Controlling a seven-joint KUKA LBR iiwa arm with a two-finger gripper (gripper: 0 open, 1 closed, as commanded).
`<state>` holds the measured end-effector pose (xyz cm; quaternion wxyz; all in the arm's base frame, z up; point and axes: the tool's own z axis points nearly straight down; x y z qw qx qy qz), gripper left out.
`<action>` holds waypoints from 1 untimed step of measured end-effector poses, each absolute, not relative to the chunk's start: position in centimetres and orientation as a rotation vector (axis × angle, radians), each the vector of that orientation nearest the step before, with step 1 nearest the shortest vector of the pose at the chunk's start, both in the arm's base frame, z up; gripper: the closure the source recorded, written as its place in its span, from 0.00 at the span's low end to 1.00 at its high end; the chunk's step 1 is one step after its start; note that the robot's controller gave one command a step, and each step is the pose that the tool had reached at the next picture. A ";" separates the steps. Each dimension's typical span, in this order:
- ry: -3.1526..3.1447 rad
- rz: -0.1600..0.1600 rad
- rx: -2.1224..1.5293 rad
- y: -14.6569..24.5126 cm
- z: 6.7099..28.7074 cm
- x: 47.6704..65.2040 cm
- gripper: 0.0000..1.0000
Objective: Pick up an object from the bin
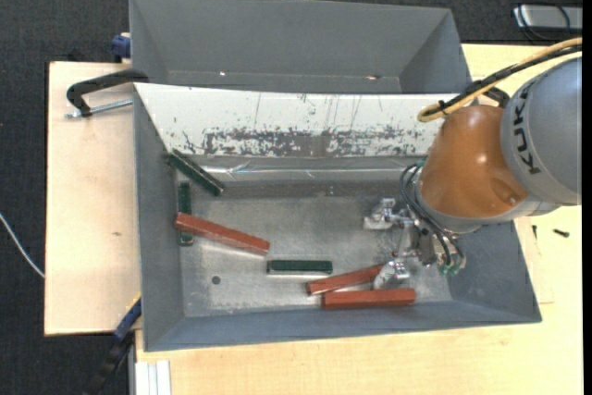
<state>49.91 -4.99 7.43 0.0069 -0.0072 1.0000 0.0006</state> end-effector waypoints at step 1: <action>3.139 0.000 -0.149 -7.7 7.5 52.5 1.00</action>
Offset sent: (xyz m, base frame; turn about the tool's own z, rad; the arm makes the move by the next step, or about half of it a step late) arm 0.0000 0.0000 0.0000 0.0000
